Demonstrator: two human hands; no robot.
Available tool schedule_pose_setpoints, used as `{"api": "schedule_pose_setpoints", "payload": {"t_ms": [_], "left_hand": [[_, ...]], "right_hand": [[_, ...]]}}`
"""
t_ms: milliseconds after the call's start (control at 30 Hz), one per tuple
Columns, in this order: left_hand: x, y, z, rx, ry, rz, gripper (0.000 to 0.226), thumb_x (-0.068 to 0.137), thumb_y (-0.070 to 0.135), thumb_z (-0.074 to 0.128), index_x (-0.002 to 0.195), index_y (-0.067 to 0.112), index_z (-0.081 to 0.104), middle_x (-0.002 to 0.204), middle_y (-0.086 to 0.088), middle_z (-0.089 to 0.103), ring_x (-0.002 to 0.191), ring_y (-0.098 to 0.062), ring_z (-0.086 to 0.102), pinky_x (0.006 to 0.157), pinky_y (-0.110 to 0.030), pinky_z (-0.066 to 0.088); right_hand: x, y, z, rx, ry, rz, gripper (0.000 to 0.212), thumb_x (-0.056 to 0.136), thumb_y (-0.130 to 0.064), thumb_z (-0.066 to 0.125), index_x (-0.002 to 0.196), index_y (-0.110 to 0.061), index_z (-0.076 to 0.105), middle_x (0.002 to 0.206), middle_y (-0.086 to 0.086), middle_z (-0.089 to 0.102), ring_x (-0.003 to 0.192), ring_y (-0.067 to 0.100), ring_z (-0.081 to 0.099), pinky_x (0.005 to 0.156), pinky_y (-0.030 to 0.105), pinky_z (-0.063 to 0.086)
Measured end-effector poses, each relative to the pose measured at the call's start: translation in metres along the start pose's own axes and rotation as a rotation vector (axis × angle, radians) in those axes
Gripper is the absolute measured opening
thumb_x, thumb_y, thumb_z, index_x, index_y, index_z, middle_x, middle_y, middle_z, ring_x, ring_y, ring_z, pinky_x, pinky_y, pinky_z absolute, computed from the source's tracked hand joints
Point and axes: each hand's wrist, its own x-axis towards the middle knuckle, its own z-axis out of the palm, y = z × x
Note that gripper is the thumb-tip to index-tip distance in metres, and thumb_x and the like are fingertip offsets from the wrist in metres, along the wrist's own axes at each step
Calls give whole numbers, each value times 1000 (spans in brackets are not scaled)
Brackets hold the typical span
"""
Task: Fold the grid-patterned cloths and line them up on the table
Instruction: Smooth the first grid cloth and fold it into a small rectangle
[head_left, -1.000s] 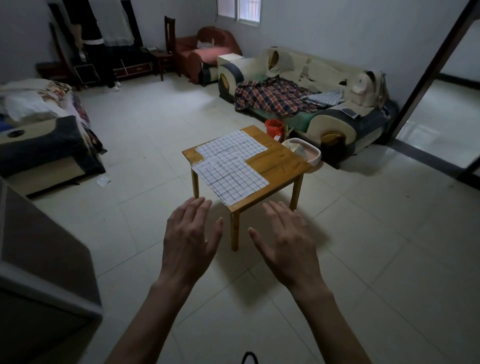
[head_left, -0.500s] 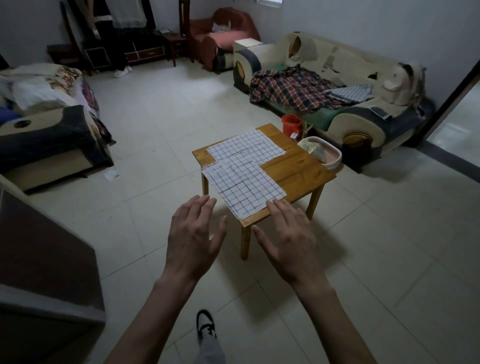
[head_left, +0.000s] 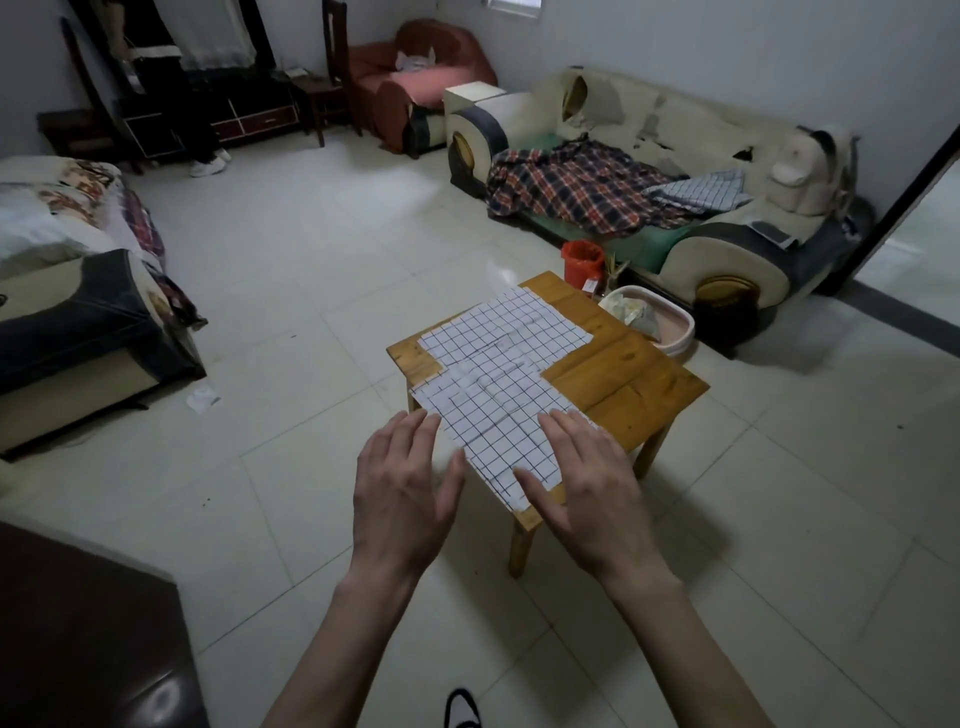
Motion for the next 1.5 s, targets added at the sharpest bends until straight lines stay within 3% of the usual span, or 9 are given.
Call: {"api": "schedule_pose_setpoints", "payload": {"t_ms": [467, 667, 1000, 1233, 1500], "left_hand": [[91, -32, 67, -7, -60, -9, 53, 101, 45, 46, 137, 9, 62, 138, -10, 64, 134, -26, 54, 113, -43, 43], [125, -21, 111, -4, -89, -66, 55, 101, 45, 47, 139, 8, 61, 139, -11, 63, 135, -27, 55, 113, -47, 46], [194, 23, 208, -6, -61, -215, 54, 103, 44, 46, 145, 11, 56, 146, -8, 59, 143, -24, 47, 119, -42, 38], [224, 50, 261, 42, -37, -351, 54, 102, 42, 48, 146, 11, 56, 147, -7, 59, 143, -23, 47, 118, -46, 41], [225, 37, 299, -19, -67, -383, 49, 101, 36, 53, 143, 12, 58, 148, -4, 57, 144, -20, 46, 116, -47, 42]], "right_hand": [[112, 35, 36, -17, -76, -37, 68, 105, -64, 34, 153, -17, 46, 157, 3, 49, 150, 19, 37, 125, 43, 29], [151, 78, 60, 12, -107, -62, 67, 106, -63, 35, 154, -18, 44, 158, 1, 47, 152, 15, 34, 127, 39, 24], [242, 184, 100, 92, -219, -242, 64, 107, -58, 43, 155, -16, 44, 159, 3, 46, 153, 18, 34, 123, 46, 34], [287, 246, 142, 106, -292, -341, 61, 107, -52, 45, 156, -16, 42, 161, 3, 43, 156, 17, 27, 129, 44, 19], [313, 283, 186, 103, -403, -425, 61, 107, -52, 43, 156, -17, 42, 161, 1, 43, 156, 16, 27, 128, 44, 20]]}}
